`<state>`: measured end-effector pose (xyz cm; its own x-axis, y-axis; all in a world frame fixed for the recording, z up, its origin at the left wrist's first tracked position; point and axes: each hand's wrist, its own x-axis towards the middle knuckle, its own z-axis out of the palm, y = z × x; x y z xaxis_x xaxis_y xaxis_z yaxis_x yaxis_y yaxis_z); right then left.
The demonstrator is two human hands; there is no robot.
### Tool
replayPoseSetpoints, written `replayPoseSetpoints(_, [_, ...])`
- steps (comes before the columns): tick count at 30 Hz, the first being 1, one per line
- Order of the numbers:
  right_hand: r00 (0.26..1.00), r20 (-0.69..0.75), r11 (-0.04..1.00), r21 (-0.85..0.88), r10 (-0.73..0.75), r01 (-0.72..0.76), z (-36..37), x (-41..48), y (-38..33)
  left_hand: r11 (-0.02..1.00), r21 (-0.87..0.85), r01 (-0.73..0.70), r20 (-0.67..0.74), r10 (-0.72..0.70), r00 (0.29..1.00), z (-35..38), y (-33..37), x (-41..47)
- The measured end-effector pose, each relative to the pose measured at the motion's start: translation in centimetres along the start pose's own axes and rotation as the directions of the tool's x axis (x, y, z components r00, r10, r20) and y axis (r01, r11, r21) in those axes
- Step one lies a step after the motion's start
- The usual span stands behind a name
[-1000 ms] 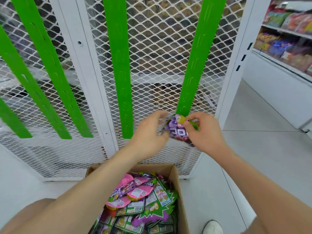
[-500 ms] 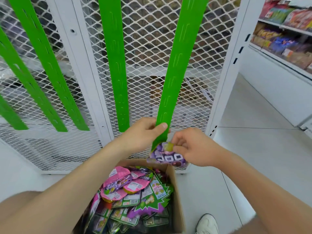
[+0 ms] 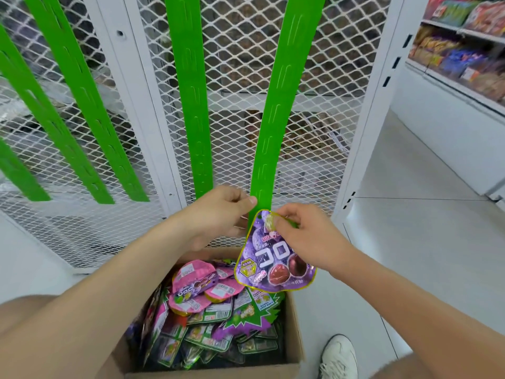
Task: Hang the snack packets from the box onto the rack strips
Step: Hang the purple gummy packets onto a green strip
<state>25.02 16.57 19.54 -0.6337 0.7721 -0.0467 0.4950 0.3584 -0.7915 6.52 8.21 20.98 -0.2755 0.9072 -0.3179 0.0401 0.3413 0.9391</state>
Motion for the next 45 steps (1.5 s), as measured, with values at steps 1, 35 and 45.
replayPoseSetpoints(1, [1.000,-0.025,1.000,-0.009,-0.009,0.008,0.2,0.0,-0.2,1.000,-0.002,0.004,0.000,-0.004,1.000,0.0,-0.1,0.1])
replayPoseSetpoints(35, [0.991,0.125,0.689,-0.722,0.051,0.055,1.0,1.3,2.4,0.138,0.989,-0.046,-0.010,0.378,0.926,0.0,-6.2,-0.1])
replayPoseSetpoints(45, [0.737,0.666,0.643,-0.615,0.114,0.456,3.6,1.2,2.3,0.313,0.938,0.147,-0.097,-0.170,0.981,-0.5,-21.0,3.1])
